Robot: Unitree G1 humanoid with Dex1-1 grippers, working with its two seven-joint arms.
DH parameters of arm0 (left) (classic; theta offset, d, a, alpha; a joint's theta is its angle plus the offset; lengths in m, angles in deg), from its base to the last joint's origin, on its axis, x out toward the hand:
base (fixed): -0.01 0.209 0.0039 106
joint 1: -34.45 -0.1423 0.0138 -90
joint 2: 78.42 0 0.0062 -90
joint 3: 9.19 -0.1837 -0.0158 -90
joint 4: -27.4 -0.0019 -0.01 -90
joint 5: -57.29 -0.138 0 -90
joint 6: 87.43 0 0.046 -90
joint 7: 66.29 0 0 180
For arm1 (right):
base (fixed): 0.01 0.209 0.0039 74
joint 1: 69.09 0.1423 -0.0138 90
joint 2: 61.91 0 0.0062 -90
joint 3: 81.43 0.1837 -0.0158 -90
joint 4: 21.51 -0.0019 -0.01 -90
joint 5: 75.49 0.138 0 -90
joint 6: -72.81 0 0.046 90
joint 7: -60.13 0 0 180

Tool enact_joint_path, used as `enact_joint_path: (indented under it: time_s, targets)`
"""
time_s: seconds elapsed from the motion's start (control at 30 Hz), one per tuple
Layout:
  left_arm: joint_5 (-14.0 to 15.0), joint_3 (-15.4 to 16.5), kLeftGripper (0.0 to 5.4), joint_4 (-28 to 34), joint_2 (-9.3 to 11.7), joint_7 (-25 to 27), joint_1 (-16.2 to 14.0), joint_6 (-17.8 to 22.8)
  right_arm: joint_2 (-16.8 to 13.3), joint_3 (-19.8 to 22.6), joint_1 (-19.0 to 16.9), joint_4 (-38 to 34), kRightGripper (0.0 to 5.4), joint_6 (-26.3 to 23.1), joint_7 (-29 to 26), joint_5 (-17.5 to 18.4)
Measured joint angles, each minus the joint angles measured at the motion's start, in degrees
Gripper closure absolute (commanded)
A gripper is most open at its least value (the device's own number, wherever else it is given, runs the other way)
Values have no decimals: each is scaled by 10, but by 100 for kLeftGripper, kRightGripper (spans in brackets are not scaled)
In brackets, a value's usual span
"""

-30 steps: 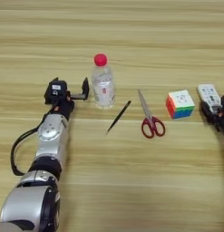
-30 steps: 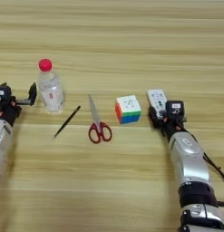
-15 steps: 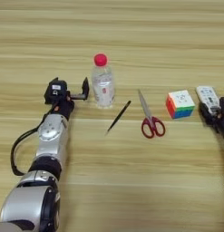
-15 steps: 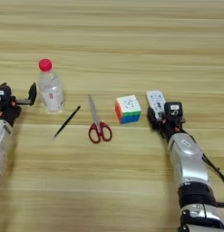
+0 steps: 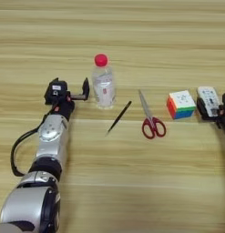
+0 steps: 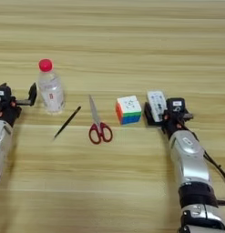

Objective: Move the objects on the table

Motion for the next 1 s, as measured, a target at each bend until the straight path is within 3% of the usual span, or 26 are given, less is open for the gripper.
enact_joint_path:
  time_s: [0.83,0.97,1.0]
  targets:
    - [1,2,0,3,0,-5,0,-1,12,4,0,-19,5,61,2,-1]
    - [3,3,0,43,0,-4,-16,-5,12,4,1,-19,5,63,3,-1]
    - [4,2,0,73,0,-1,-34,-6,12,5,1,-19,5,64,5,-1]
